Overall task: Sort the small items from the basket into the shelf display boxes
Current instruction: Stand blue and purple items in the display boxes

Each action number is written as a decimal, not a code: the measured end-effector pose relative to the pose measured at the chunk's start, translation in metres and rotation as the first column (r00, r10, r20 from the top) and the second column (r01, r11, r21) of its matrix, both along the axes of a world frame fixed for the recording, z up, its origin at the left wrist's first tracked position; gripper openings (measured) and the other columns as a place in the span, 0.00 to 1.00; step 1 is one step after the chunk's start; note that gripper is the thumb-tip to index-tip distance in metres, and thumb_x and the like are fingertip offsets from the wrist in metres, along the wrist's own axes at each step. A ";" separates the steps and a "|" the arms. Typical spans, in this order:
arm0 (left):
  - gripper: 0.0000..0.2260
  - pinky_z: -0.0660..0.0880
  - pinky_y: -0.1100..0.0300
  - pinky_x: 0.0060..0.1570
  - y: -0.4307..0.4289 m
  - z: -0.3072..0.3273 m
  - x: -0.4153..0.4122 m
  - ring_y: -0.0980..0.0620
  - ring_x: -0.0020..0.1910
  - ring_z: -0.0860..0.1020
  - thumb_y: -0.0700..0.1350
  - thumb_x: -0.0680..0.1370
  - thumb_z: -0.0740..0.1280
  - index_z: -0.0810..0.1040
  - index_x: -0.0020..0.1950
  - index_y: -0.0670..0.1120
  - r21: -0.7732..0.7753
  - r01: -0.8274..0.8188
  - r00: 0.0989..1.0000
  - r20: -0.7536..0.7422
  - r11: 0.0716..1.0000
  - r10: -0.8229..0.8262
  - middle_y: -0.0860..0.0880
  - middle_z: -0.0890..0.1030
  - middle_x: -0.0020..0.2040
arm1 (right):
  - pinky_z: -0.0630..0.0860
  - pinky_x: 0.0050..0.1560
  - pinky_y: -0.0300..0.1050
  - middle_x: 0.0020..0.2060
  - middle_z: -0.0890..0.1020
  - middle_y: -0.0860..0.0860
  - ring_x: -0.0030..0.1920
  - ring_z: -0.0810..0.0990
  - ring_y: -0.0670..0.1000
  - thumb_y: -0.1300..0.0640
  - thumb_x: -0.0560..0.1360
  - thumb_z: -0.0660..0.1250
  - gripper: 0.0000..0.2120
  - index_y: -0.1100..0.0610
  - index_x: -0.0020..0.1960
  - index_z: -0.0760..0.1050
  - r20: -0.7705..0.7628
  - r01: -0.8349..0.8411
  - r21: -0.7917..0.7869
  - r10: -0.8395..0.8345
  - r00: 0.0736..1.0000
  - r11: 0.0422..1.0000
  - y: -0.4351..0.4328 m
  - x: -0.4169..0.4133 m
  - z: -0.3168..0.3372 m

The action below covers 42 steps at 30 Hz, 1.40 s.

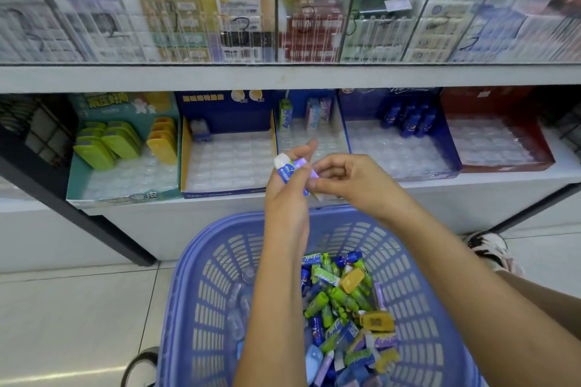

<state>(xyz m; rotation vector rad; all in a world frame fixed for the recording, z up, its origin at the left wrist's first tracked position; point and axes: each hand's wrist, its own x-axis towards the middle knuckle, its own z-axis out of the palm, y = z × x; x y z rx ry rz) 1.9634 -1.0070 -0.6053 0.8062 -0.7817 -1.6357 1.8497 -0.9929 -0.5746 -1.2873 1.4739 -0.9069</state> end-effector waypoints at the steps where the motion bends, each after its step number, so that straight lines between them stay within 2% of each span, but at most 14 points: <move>1: 0.11 0.76 0.62 0.51 0.000 0.000 0.001 0.54 0.57 0.79 0.37 0.80 0.58 0.77 0.54 0.51 -0.031 0.056 0.996 0.072 0.998 -0.053 0.54 0.82 0.57 | 0.75 0.44 0.41 0.36 0.83 0.52 0.37 0.80 0.48 0.63 0.69 0.74 0.10 0.59 0.48 0.78 -0.012 -0.007 -0.038 0.006 1.000 0.999 0.000 -0.002 0.001; 3: 0.13 0.76 0.63 0.49 -0.001 0.000 0.004 0.54 0.57 0.79 0.39 0.81 0.60 0.76 0.61 0.54 -0.044 0.144 0.983 0.123 0.989 -0.138 0.55 0.81 0.58 | 0.75 0.42 0.43 0.35 0.82 0.51 0.37 0.81 0.52 0.65 0.69 0.73 0.13 0.55 0.50 0.76 -0.037 -0.059 -0.077 0.057 0.998 0.995 -0.001 -0.006 0.006; 5: 0.15 0.74 0.59 0.59 -0.004 0.000 0.004 0.53 0.60 0.78 0.41 0.81 0.60 0.74 0.66 0.51 -0.017 0.161 0.983 0.092 0.987 -0.159 0.52 0.80 0.61 | 0.75 0.35 0.39 0.35 0.80 0.51 0.33 0.80 0.51 0.66 0.70 0.72 0.16 0.51 0.52 0.75 -0.088 -0.081 -0.128 0.070 0.994 0.989 -0.008 -0.013 0.008; 7: 0.14 0.71 0.58 0.64 -0.007 -0.002 0.004 0.52 0.62 0.76 0.40 0.81 0.61 0.74 0.66 0.46 0.074 0.110 0.992 0.059 0.991 -0.115 0.47 0.78 0.63 | 0.77 0.33 0.37 0.36 0.79 0.52 0.30 0.79 0.46 0.68 0.72 0.69 0.14 0.53 0.52 0.74 -0.173 0.020 -0.237 -0.062 0.983 0.971 -0.024 -0.023 0.009; 12: 0.15 0.77 0.59 0.55 -0.008 -0.014 0.007 0.47 0.56 0.80 0.38 0.80 0.61 0.71 0.67 0.36 0.307 0.104 0.994 -0.043 0.946 -0.095 0.42 0.81 0.54 | 0.73 0.48 0.34 0.44 0.83 0.57 0.45 0.81 0.51 0.67 0.74 0.64 0.08 0.64 0.52 0.78 -0.394 0.193 -0.425 -0.372 0.840 0.884 -0.083 -0.049 0.007; 15: 0.14 0.79 0.60 0.52 -0.008 -0.018 0.007 0.48 0.55 0.81 0.38 0.81 0.60 0.71 0.66 0.37 0.324 0.117 0.993 -0.067 0.939 -0.101 0.42 0.82 0.54 | 0.72 0.54 0.39 0.49 0.83 0.59 0.52 0.80 0.55 0.65 0.74 0.63 0.07 0.62 0.48 0.79 -0.525 0.140 -0.338 -0.310 0.793 0.931 -0.113 -0.054 0.001; 19: 0.13 0.79 0.60 0.52 -0.010 -0.020 0.009 0.48 0.54 0.81 0.37 0.80 0.60 0.72 0.64 0.38 0.318 0.127 0.991 -0.086 0.940 -0.104 0.41 0.82 0.55 | 0.66 0.50 0.36 0.57 0.80 0.55 0.58 0.77 0.55 0.57 0.78 0.62 0.11 0.58 0.57 0.78 -0.640 0.068 -0.214 -0.193 0.744 0.974 -0.136 -0.063 -0.001; 25: 0.11 0.79 0.59 0.52 -0.010 -0.023 0.010 0.48 0.53 0.82 0.37 0.81 0.60 0.74 0.62 0.40 0.307 0.132 0.990 -0.083 0.943 -0.112 0.42 0.82 0.54 | 0.71 0.60 0.48 0.52 0.80 0.51 0.57 0.76 0.55 0.55 0.75 0.65 0.03 0.50 0.47 0.77 -0.653 -0.063 -0.035 0.025 0.757 0.997 -0.151 -0.075 0.011; 28: 0.09 0.80 0.62 0.40 -0.009 -0.021 0.010 0.53 0.38 0.83 0.39 0.80 0.62 0.76 0.59 0.39 0.316 0.120 0.992 -0.067 0.941 -0.104 0.47 0.83 0.40 | 0.69 0.53 0.41 0.56 0.80 0.53 0.57 0.76 0.54 0.58 0.76 0.65 0.09 0.55 0.55 0.78 -0.719 -0.067 -0.034 0.022 0.695 0.997 -0.152 -0.069 0.003; 30: 0.10 0.73 0.65 0.28 -0.007 -0.020 0.011 0.57 0.26 0.72 0.45 0.81 0.62 0.78 0.57 0.41 0.319 0.112 0.993 -0.009 0.941 -0.115 0.52 0.74 0.30 | 0.67 0.53 0.38 0.59 0.78 0.53 0.59 0.75 0.54 0.60 0.76 0.64 0.11 0.57 0.58 0.77 -0.742 -0.020 -0.038 -0.015 0.670 0.999 -0.152 -0.064 -0.001; 33: 0.16 0.61 0.68 0.20 -0.005 -0.016 0.014 0.59 0.23 0.62 0.55 0.80 0.59 0.77 0.53 0.43 0.312 0.138 0.989 0.005 0.940 -0.147 0.54 0.66 0.27 | 0.70 0.61 0.47 0.58 0.78 0.58 0.59 0.75 0.57 0.61 0.78 0.60 0.12 0.62 0.59 0.76 -0.804 -0.022 -0.020 -0.003 0.594 1.000 -0.148 -0.056 0.002; 35: 0.22 0.57 0.68 0.18 -0.004 -0.013 0.017 0.59 0.22 0.61 0.61 0.79 0.56 0.77 0.51 0.43 0.334 0.188 0.982 -0.076 0.924 -0.173 0.54 0.65 0.27 | 0.71 0.57 0.47 0.55 0.79 0.57 0.55 0.76 0.57 0.60 0.79 0.58 0.11 0.60 0.57 0.76 -0.815 -0.017 -0.037 -0.020 0.579 0.999 -0.142 -0.051 0.008; 38: 0.25 0.55 0.68 0.18 -0.005 -0.011 0.022 0.58 0.22 0.63 0.60 0.80 0.51 0.77 0.52 0.40 0.357 0.262 0.954 -0.238 0.897 -0.184 0.51 0.68 0.29 | 0.66 0.34 0.38 0.36 0.75 0.49 0.38 0.73 0.49 0.53 0.79 0.61 0.10 0.53 0.39 0.72 -0.780 0.005 -0.141 -0.114 0.615 0.990 -0.119 -0.036 0.023; 42: 0.17 0.60 0.67 0.21 -0.006 -0.006 0.022 0.56 0.25 0.64 0.47 0.79 0.53 0.76 0.54 0.37 0.315 0.216 0.949 -0.289 0.924 -0.123 0.49 0.71 0.34 | 0.69 0.36 0.27 0.33 0.81 0.43 0.33 0.76 0.37 0.51 0.70 0.73 0.07 0.53 0.42 0.81 -0.470 -0.127 -0.171 0.033 0.882 0.977 -0.058 -0.010 0.029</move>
